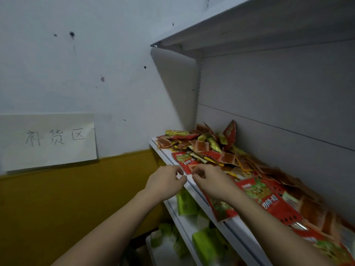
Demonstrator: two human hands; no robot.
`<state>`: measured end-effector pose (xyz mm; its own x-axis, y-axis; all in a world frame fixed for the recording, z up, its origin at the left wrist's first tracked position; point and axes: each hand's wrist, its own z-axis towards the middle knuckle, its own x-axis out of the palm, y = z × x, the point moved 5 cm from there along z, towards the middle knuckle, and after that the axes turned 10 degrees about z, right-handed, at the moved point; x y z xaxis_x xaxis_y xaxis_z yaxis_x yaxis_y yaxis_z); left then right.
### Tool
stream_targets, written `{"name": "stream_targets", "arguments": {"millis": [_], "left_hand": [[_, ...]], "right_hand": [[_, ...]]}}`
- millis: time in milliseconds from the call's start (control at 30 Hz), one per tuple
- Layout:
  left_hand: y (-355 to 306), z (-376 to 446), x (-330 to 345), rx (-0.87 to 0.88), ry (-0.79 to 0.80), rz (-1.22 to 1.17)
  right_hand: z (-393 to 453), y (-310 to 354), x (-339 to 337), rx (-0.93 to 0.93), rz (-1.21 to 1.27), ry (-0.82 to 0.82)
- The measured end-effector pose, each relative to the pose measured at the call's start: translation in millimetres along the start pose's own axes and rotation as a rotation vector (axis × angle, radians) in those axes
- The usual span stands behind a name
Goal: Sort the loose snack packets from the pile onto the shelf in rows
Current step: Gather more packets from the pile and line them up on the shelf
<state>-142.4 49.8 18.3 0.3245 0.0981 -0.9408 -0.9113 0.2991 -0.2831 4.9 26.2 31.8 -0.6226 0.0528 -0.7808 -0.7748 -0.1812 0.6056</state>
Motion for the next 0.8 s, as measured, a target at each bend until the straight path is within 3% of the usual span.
{"name": "stream_targets", "arguments": {"millis": [333,467,800], "left_hand": [[99.8,178.8,22.9,0.135,0.045,-0.068],[110.4,241.8,37.2,0.181,0.037,-0.089],[134.4,364.9,74.5,0.156,0.028,-0.132]], "right_hand": [[178.6,-1.8,38.9,0.131,0.033,-0.1],[223.4,-25.5,40.3,0.183,0.029,-0.112],[295.8,-98.0,14.9,0.283,0.088,-0.32]]}}
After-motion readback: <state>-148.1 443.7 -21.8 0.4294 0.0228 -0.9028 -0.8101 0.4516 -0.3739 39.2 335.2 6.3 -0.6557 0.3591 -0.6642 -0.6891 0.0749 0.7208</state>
